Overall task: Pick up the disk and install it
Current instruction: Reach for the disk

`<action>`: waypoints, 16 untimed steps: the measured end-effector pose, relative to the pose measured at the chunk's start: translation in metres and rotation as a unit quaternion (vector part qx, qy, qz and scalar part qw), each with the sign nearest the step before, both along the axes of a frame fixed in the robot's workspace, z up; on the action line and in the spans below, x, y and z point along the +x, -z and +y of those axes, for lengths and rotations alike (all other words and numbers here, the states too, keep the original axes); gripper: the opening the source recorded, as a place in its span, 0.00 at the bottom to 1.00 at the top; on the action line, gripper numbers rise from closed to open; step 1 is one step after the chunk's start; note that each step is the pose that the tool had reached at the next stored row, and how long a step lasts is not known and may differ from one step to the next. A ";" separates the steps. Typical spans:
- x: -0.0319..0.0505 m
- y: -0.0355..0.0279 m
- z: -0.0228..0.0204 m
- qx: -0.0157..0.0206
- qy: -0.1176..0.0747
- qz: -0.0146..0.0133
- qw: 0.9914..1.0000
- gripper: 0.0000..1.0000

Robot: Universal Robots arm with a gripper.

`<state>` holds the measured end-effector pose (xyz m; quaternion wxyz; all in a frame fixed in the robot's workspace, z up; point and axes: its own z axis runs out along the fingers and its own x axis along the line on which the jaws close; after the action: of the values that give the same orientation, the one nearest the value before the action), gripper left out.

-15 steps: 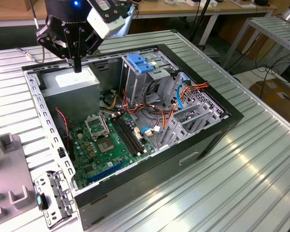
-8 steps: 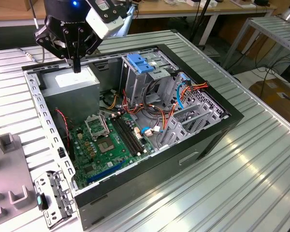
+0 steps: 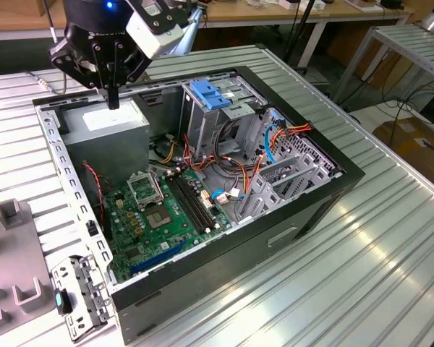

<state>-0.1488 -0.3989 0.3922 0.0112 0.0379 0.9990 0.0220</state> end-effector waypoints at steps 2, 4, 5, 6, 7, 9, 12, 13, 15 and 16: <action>-0.0005 0.0000 0.0000 0.000 0.000 0.000 1.000 0.11; -0.0009 0.0000 0.0000 0.000 0.000 0.000 1.000 0.11; -0.0010 0.0000 0.0000 0.000 0.000 0.000 1.000 0.11; -0.0012 0.0000 0.0000 0.000 0.000 0.000 1.000 0.11; -0.0014 0.0000 0.0000 0.000 0.000 0.000 1.000 0.11; -0.0018 0.0000 0.0000 0.000 0.000 0.000 1.000 0.11; -0.0025 0.0001 0.0000 0.000 0.000 0.000 1.000 0.11; -0.0027 0.0001 0.0000 0.000 0.000 0.000 1.000 0.11; -0.0030 0.0001 0.0000 0.000 0.000 0.000 1.000 0.11; -0.0032 0.0001 0.0000 0.000 0.000 0.000 1.000 0.11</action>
<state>-0.1519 -0.3989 0.3921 0.0112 0.0379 0.9990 0.0220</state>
